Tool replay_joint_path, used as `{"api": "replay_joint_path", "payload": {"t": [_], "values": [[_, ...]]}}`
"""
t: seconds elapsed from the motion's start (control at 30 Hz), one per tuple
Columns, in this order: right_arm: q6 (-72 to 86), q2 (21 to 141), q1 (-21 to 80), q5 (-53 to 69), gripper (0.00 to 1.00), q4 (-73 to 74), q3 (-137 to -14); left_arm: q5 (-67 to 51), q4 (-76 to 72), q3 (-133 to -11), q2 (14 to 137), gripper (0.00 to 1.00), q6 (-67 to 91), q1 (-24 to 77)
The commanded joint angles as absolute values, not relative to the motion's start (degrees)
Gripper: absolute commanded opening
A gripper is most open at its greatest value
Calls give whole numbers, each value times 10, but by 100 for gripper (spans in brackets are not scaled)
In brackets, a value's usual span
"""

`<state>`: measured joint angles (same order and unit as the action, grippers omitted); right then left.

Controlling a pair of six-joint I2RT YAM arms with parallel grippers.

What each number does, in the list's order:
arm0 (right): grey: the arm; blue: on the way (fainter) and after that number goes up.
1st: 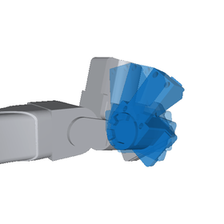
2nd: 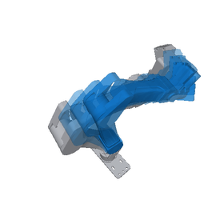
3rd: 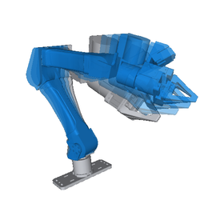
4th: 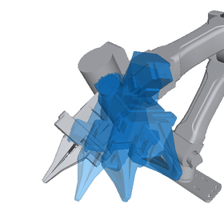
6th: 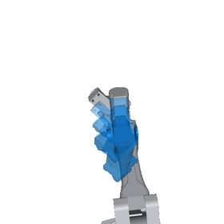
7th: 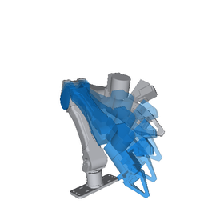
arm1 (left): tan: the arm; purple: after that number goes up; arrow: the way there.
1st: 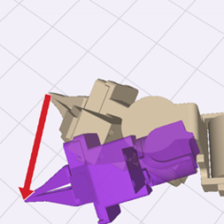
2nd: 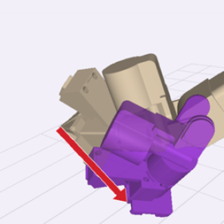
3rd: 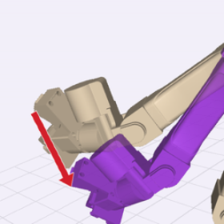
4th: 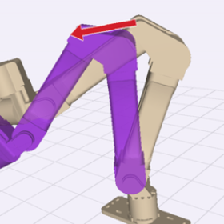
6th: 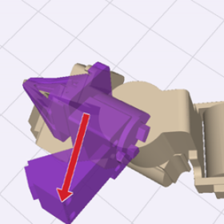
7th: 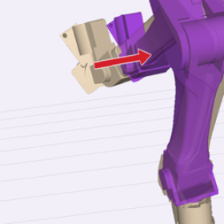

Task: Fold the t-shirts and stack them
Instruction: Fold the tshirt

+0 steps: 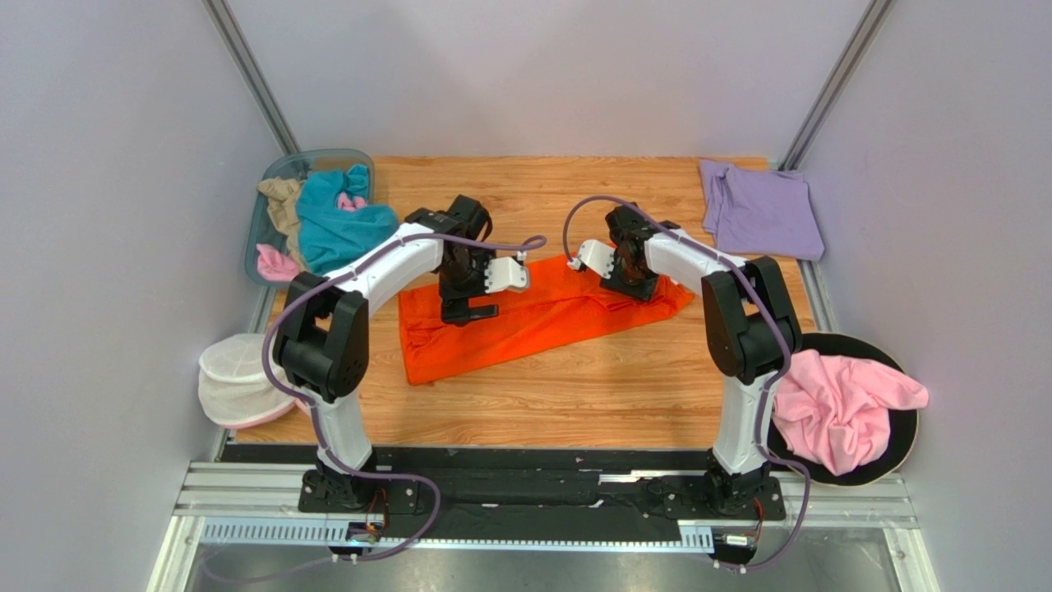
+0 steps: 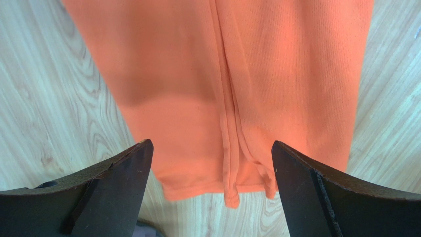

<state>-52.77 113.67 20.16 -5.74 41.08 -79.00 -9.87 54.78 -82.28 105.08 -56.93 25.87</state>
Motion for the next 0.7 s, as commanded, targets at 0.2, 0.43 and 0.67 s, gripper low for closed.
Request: {"api": "replay_joint_path", "payload": {"t": [0.2,0.43,0.67], "values": [[-516,1149,198,-50,33,422,-770,-38,442,-840,1103,99,-584,270],[-517,1153,197,-51,33,417,-760,-13,404,-868,1144,99,-588,270],[-518,1154,197,-53,33,416,-761,-7,396,-867,1165,99,-590,270]]}}
